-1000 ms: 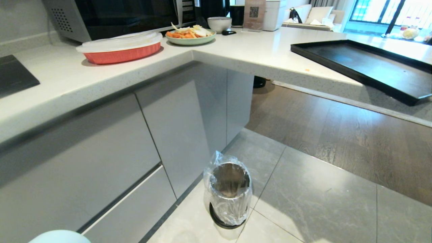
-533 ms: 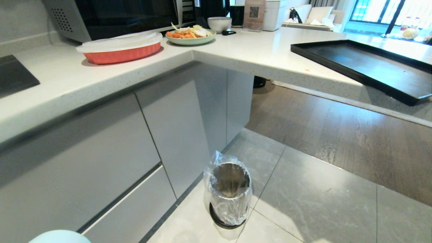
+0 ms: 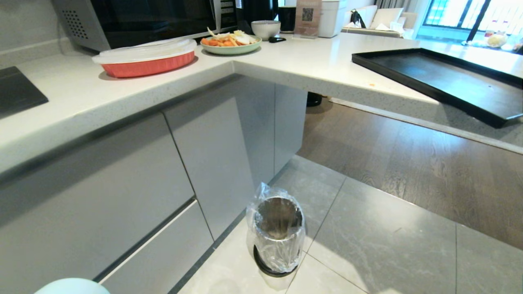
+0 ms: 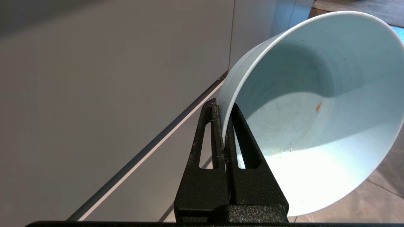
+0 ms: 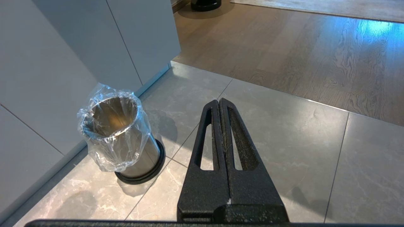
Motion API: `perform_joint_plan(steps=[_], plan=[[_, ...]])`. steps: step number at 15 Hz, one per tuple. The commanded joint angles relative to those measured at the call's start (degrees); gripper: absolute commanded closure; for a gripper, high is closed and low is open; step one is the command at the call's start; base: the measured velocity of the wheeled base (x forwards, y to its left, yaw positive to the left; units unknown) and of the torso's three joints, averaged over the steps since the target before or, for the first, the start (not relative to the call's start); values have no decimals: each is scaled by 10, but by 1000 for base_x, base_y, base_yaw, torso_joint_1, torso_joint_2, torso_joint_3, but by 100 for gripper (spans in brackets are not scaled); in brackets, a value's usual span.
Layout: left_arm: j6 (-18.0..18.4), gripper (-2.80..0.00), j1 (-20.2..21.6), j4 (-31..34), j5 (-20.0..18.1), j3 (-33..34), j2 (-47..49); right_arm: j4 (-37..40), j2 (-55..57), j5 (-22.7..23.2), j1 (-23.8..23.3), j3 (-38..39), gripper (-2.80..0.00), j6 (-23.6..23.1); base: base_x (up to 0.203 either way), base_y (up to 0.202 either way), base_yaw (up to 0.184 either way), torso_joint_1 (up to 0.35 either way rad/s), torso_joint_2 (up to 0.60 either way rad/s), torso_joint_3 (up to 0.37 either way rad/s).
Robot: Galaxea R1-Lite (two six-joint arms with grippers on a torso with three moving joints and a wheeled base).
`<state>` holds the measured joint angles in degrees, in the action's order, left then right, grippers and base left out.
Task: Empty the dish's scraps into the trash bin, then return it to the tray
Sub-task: Put the bowl back to the table
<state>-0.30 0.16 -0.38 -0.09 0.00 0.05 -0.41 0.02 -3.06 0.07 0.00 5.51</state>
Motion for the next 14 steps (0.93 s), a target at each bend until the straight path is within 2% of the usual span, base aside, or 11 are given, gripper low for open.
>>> perform_joint_plan(steps=[1, 14], plan=[[0, 0, 0, 0, 0, 0, 0, 0, 0, 0, 0, 0, 0, 0, 0, 0, 0, 0, 0, 0], [0, 0, 0, 0, 0, 0, 0, 1, 0, 0, 0, 0, 0, -1, 0, 0, 0, 0, 0, 0]])
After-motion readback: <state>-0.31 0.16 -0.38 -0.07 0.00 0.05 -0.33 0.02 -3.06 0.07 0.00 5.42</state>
